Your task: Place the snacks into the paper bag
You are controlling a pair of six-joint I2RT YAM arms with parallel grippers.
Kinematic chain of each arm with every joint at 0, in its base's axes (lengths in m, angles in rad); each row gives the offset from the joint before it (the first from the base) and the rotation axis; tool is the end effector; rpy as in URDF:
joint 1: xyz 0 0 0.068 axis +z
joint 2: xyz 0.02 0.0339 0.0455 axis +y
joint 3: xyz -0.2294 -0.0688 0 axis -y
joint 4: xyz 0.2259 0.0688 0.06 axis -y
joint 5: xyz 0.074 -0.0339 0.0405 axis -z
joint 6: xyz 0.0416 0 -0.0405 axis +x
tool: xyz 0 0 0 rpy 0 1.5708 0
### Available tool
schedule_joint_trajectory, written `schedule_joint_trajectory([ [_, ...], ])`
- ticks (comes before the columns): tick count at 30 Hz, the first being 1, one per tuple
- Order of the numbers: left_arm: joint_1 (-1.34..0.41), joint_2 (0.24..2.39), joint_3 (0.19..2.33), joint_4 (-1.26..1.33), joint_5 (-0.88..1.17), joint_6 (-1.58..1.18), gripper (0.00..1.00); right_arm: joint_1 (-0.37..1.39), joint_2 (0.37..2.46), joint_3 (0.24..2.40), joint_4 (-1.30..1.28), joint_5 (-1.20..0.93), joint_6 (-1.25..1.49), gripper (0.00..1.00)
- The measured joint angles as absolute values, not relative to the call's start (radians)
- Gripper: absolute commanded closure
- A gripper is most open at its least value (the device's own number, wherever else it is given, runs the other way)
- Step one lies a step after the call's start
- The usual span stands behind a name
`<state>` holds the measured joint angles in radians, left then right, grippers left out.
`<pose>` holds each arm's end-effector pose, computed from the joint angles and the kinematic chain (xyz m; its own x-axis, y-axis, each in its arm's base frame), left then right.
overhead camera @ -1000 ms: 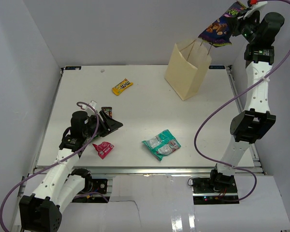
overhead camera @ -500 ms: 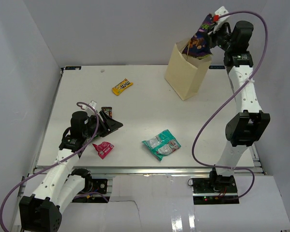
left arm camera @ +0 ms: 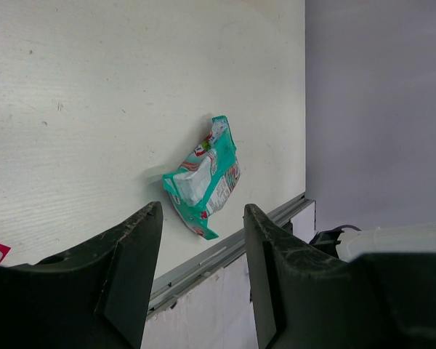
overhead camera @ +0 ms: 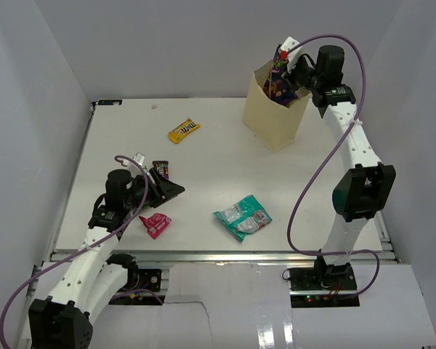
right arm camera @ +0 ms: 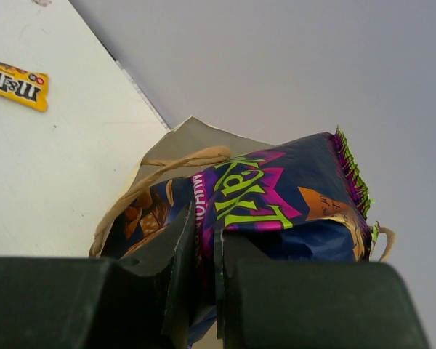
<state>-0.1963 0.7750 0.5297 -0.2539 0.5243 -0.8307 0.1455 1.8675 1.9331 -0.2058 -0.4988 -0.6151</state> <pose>0.1788 -0.0568 0.2247 -0.7596 -0.5007 -0.4151 0.0579 0.5837 -0.8099 0.4107 0.0803 0.3921 0.2310 -0.4783 -0.8473 -0.5665 0.6418 -0.5168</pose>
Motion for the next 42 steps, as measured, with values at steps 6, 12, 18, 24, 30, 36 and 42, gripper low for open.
schedule_joint_trajectory([
  [6, -0.196, 0.775, 0.528, -0.253, 0.524, -0.831, 0.41, 0.135, 1.873, 1.916, -0.239, -0.496, -0.688, 0.78],
  [12, -0.196, 0.775, 0.519, -0.254, 0.525, -0.831, 0.41, 0.134, 1.872, 1.867, -0.213, -0.503, -0.726, 0.42],
  [18, -0.196, 0.781, 0.519, -0.252, 0.525, -0.831, 0.41, 0.134, 1.846, 1.843, -0.183, -0.510, -0.715, 0.39],
  [24, -0.196, 0.786, 0.519, -0.249, 0.529, -0.830, 0.41, 0.134, 1.789, 1.835, -0.184, -0.491, -0.688, 0.36],
  [30, -0.196, 0.787, 0.519, -0.249, 0.529, -0.828, 0.41, 0.131, 1.739, 1.835, -0.181, -0.376, -0.654, 0.26],
  [36, -0.196, 0.787, 0.519, -0.249, 0.529, -0.826, 0.41, 0.089, 1.723, 1.833, -0.181, -0.281, -0.599, 0.21],
  [42, -0.196, 0.787, 0.519, -0.249, 0.529, -0.824, 0.41, 0.032, 1.678, 1.812, -0.213, -0.358, -0.549, 0.19],
])
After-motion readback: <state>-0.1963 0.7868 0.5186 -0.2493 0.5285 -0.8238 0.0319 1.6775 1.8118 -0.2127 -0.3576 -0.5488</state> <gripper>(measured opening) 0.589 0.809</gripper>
